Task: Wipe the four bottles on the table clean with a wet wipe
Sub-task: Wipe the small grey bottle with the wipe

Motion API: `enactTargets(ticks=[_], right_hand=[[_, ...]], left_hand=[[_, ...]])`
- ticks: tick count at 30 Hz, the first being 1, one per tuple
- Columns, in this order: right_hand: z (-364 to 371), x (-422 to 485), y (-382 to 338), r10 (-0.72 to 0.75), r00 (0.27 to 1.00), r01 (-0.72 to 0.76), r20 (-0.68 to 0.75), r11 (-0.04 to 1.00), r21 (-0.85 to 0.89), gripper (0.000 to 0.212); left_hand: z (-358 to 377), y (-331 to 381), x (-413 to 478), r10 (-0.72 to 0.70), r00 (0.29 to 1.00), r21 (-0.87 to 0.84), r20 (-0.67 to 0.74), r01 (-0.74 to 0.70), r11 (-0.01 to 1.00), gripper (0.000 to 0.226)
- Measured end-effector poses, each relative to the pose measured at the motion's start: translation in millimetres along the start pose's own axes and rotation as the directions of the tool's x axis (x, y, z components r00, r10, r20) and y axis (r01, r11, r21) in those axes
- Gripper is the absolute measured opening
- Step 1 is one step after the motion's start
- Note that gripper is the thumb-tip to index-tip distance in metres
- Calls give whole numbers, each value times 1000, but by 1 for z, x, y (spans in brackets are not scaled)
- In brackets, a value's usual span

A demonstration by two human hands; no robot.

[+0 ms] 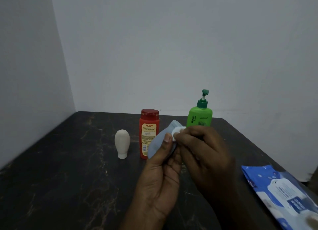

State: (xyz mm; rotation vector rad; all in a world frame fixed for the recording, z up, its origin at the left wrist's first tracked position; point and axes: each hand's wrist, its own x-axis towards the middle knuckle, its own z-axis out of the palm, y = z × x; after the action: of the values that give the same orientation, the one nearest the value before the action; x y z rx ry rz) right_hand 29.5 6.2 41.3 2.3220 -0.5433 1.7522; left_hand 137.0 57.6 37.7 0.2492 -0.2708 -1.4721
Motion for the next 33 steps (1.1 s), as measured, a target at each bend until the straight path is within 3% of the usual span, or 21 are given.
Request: enactTargets(ticks=[4,8,10,15,24,29,33], right_hand=[[0,0,-2,-17,999,15,-37,998,-61,21],[-10,2,13,110,991,-114,-83,993,-45,13],[-17,5,18,188,975,-183,-119,982,53,14],[-27,11,21,156,987,-160,39,946,281,26],[-41,12,31,87,979,-133,182,957,256,22],[-36,10,33,117,986,-141,117,965,222,23],[-38,10,33,126,978,-165,164,953,254,23]], left_hand=[[5,-1,-5,-30,999,0,38,30,1000,66],[11,1,-2,37,997,-4,-74,-37,999,48],[13,1,-2,54,995,39,-83,-51,998,46],[10,-2,-3,23,999,135,-33,-18,991,45],[11,4,-4,66,997,183,-37,-58,981,51],[11,-1,-4,31,998,196,-50,-21,980,51],[9,2,-1,34,996,168,-77,-21,986,55]])
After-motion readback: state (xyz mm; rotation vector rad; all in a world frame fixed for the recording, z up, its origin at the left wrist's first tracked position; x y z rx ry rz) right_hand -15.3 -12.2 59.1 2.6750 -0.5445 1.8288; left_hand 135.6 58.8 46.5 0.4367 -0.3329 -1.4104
